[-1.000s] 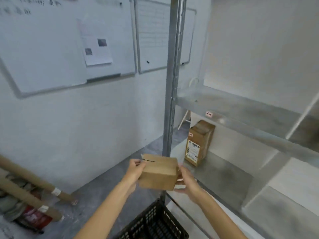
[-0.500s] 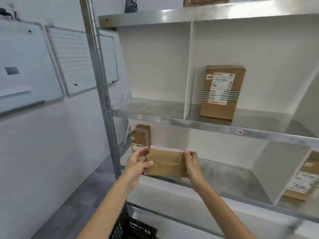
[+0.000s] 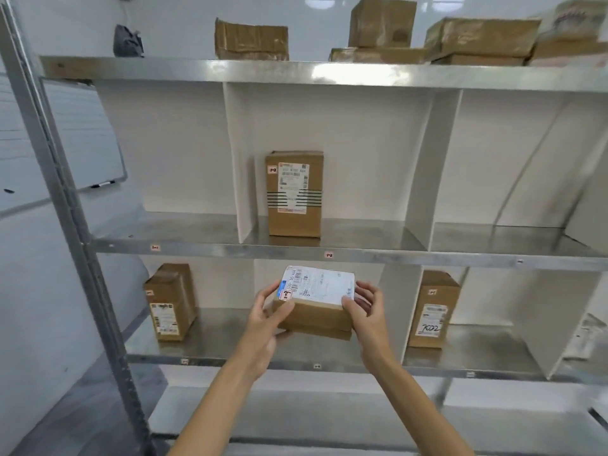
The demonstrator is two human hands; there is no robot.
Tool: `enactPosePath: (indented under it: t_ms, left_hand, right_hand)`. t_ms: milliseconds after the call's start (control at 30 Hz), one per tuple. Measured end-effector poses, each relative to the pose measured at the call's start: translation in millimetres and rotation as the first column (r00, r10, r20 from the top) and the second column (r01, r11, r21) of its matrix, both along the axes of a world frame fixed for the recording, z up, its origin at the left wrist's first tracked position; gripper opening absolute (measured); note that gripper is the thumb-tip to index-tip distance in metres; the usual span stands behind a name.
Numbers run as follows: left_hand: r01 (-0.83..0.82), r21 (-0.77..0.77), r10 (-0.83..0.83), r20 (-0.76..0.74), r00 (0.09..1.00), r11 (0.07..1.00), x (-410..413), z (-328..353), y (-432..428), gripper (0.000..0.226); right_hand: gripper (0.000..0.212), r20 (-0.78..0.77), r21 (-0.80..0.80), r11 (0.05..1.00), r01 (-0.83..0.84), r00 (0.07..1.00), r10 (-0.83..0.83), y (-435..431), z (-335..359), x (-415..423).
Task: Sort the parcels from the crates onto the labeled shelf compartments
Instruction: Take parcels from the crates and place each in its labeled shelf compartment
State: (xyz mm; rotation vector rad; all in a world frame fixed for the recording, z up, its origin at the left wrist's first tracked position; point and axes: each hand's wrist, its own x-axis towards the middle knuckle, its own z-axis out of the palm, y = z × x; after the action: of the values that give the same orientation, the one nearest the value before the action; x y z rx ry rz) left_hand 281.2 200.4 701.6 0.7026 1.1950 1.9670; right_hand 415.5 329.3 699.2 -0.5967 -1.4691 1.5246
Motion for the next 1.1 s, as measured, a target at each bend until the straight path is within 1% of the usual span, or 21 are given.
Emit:
enactPosePath:
  t_ms: [67,133,167,300,400,467,500,600,667,700,767,800,867,900,933,1000,1100]
  left_hand:
    - [-0.089,0.067,0.089,-0.002,0.996,0.994,12.5,-1.0,12.6,0.045]
    - [-0.111,0.119,0.114,-0.019,0.993,0.987,21.2,-3.1,21.8,0.037]
    - [-0.102,0.133,0.108,-0.039,0.993,0.986,24.5,-4.2,25.6,0.036]
    - [-0.068,0.173,0.092,-0.133,0.987,0.983,40.6,3.4,34.8,0.046]
    - [-0.019,0.177,0.047,-0.153,0.987,0.984,51.7,9.8,40.4,0.052]
    - [0.028,0.139,-0.004,-0.168,0.986,0.990,60.4,13.4,43.7,0.061]
    - [0.026,0.111,-0.005,-0.182,0.983,0.993,65.1,14.4,45.2,0.070]
    - [-0.040,0.027,0.045,-0.222,0.974,0.999,74.9,15.2,49.2,0.100]
    - [-0.034,0.012,0.035,-0.192,0.981,0.999,75.1,15.2,51.2,0.114]
    - [-0.027,0.010,0.028,-0.158,0.987,1.000,74.0,16.1,52.0,0.114]
    - [-0.032,0.017,0.034,-0.111,0.993,0.999,73.7,17.4,54.8,0.103]
    - [-0.038,0.020,0.040,-0.104,0.994,0.999,74.8,17.6,56.7,0.090]
    - [-0.036,0.019,0.038,-0.127,0.991,0.999,78.5,17.9,60.4,0.058]
    - [-0.021,0.018,0.024,-0.135,0.991,1.000,79.8,17.4,61.7,0.046]
    - [-0.011,0.016,0.013,-0.126,0.992,1.000,80.5,16.5,63.1,0.040]
    - [-0.021,-0.005,0.021,-0.103,0.994,1.000,80.1,15.3,64.9,0.036]
    - [-0.057,-0.039,0.052,-0.129,0.990,0.998,78.3,14.4,67.7,0.024]
  right_hand:
    - [0.051,-0.053,0.009,0.999,-0.047,0.997,0.047,7.3,1.6,16.5]
    - [0.063,-0.088,0.029,0.994,-0.105,0.990,0.107,13.9,2.8,30.4]
    - [0.067,-0.093,0.047,0.992,-0.120,0.988,0.124,16.8,3.8,36.7]
    - [0.075,-0.084,0.098,0.984,-0.146,0.984,0.155,23.0,8.2,57.3]
    - [0.069,-0.082,0.135,0.984,-0.117,0.988,0.129,23.5,9.4,67.3]
    - [0.066,-0.050,0.166,0.983,-0.084,0.994,0.094,22.1,8.1,70.9]
    - [0.065,-0.028,0.176,0.982,-0.075,0.996,0.081,20.4,7.4,71.5]
    - [0.061,0.010,0.191,0.980,-0.058,0.998,0.058,14.8,4.5,71.8]
    - [0.058,0.009,0.198,0.979,-0.036,0.999,0.035,15.6,1.2,72.9]
    - [0.058,0.016,0.196,0.980,-0.028,1.000,0.026,16.6,-0.3,73.9]
    - [0.055,0.050,0.199,0.980,-0.022,0.999,0.012,18.4,-3.6,76.0]
    - [0.057,0.075,0.209,0.978,-0.017,0.997,0.001,18.6,-5.0,76.8]
    - [0.065,0.126,0.234,0.972,-0.005,0.992,-0.025,16.5,-5.8,78.4]
    - [0.069,0.153,0.251,0.968,-0.003,0.988,-0.037,14.5,-5.7,79.0]
    - [0.071,0.180,0.273,0.962,-0.001,0.982,-0.050,12.6,-5.6,79.1]
    - [0.073,0.228,0.318,0.948,0.008,0.970,-0.085,9.1,-7.2,79.9]
    - [0.073,0.260,0.342,0.939,0.023,0.958,-0.118,5.1,-12.1,81.1]
